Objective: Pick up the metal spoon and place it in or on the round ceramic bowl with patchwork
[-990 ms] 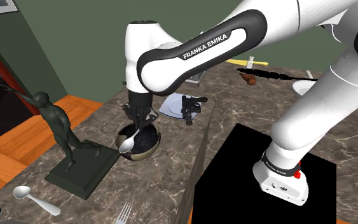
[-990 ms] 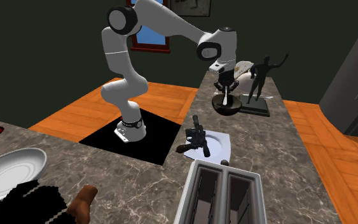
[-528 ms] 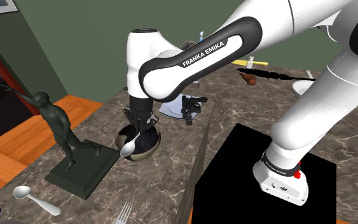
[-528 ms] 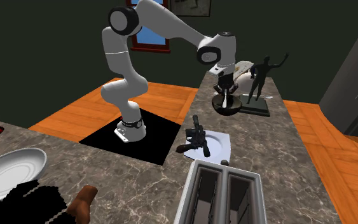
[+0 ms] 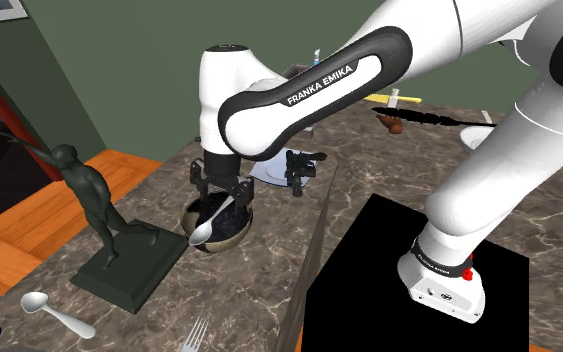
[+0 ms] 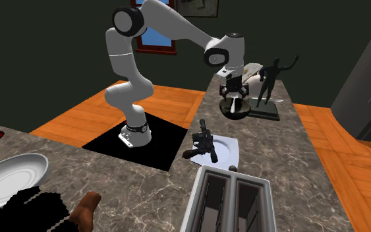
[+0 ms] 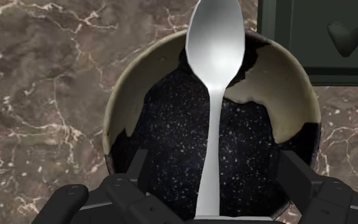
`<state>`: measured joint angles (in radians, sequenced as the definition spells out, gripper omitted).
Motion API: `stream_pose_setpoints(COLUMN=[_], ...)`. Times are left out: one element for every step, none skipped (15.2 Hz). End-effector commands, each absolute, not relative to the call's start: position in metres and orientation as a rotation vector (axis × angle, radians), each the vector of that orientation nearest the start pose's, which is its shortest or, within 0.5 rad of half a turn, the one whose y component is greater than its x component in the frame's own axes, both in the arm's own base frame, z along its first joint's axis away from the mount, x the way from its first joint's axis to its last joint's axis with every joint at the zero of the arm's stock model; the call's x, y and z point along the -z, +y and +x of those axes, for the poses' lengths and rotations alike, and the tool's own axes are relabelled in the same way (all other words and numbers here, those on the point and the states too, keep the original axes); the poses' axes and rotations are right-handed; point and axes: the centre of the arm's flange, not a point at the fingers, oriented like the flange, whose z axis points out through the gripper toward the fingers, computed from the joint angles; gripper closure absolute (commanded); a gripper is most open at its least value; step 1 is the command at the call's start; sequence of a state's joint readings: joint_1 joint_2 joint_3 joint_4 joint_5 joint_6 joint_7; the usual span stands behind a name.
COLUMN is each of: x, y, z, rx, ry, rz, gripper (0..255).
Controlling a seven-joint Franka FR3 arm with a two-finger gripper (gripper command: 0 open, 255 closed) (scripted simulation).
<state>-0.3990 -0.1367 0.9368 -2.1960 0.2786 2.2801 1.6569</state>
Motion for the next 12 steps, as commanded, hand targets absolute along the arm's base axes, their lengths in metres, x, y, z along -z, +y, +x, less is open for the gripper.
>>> stream_pose_setpoints(x=[-0.435, -0.448, -0.461, -0.474, -0.484, -0.484, -0.484, -0.484, -0.484, -0.484, -0.484, -0.484], y=[0.286, 0.284, 0.281, 0.279, 0.277, 0.277, 0.277, 0.277, 0.277, 0.277, 0.277, 0.277], z=[0.450, 0.448, 0.447, 0.446, 0.444, 0.444, 0.444, 0.444, 0.444, 0.444, 0.444, 0.444], rx=[-0.036, -0.036, -0.036, -0.036, -0.036, -0.036, -0.036, -0.036, -0.036, -0.036, -0.036, -0.036], ry=[1.750, 1.750, 1.750, 1.750, 1.750, 1.750, 1.750, 1.750, 1.750, 1.750, 1.750, 1.750], rz=[-2.356, -2.356, -2.356, -2.356, -2.356, -2.356, -2.356, -2.356, -2.356, -2.356, -2.356, -2.356], gripper=[0, 0, 0, 0, 0, 0, 0, 0, 0, 0, 0, 0])
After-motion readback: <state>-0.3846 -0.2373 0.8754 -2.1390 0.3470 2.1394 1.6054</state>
